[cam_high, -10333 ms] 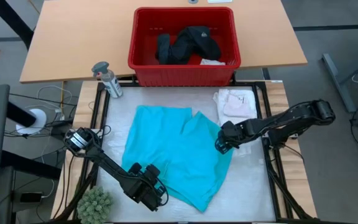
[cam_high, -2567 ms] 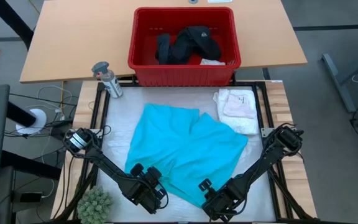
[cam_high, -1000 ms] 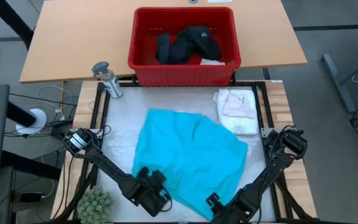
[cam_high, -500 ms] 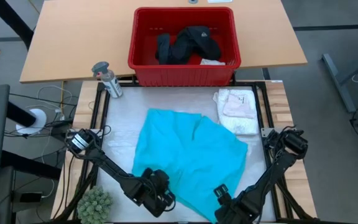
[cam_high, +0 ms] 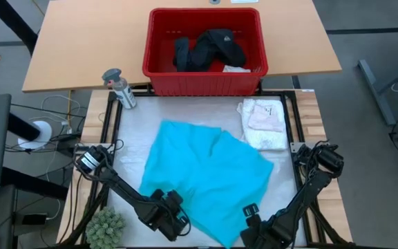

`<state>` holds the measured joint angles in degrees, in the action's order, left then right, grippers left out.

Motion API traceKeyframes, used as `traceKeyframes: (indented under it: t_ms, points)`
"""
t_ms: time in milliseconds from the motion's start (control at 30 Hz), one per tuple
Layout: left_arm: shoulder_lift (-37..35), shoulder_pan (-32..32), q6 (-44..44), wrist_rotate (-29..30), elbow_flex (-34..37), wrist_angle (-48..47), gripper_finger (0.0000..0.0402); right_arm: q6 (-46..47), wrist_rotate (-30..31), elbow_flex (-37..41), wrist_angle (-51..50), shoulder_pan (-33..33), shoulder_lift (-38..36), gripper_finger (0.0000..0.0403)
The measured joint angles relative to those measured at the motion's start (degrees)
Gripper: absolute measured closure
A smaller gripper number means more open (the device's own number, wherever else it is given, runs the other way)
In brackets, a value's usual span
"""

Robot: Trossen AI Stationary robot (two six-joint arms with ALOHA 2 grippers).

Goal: Fold Laundry from Bin
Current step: Fold the light blue shorts

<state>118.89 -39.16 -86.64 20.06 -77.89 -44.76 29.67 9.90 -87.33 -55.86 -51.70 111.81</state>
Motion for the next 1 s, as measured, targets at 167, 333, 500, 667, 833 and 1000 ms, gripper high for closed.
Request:
traceKeyframes:
  t_ms: [167, 333, 500, 667, 833, 1000]
  points:
    - [0.2, 0.5, 2.2, 1.3, 0.1, -12.3, 0.0401, 1.5, 6.0, 0.1, -0.6, 1.6, 0.0, 0.0223]
    - [1.0, 2.6, 3.5, 2.6, 0.9, -29.5, 0.0401, 1.5, 9.6, 0.1, -0.4, 5.7, 0.0, 0.0223]
    - [-2.2, 1.0, -5.7, 10.0, 0.7, -43.3, 0.0401, -3.8, 10.1, 0.1, 1.6, 10.8, 0.0, 0.0223]
    - [-8.3, -3.1, -5.4, 17.1, 0.6, -41.3, 0.0401, -7.7, 9.2, 0.1, 3.7, 14.3, -0.2, 0.0223]
    - [-17.8, -7.5, -3.2, 24.7, 0.6, -26.7, 0.0387, -12.2, 8.2, 0.1, 4.9, 15.0, -2.2, 0.0223]
    - [-21.5, -10.0, 20.6, 23.7, 0.4, 4.8, 0.0334, -15.7, 8.0, 0.7, 3.6, 15.0, -6.0, 0.0223]
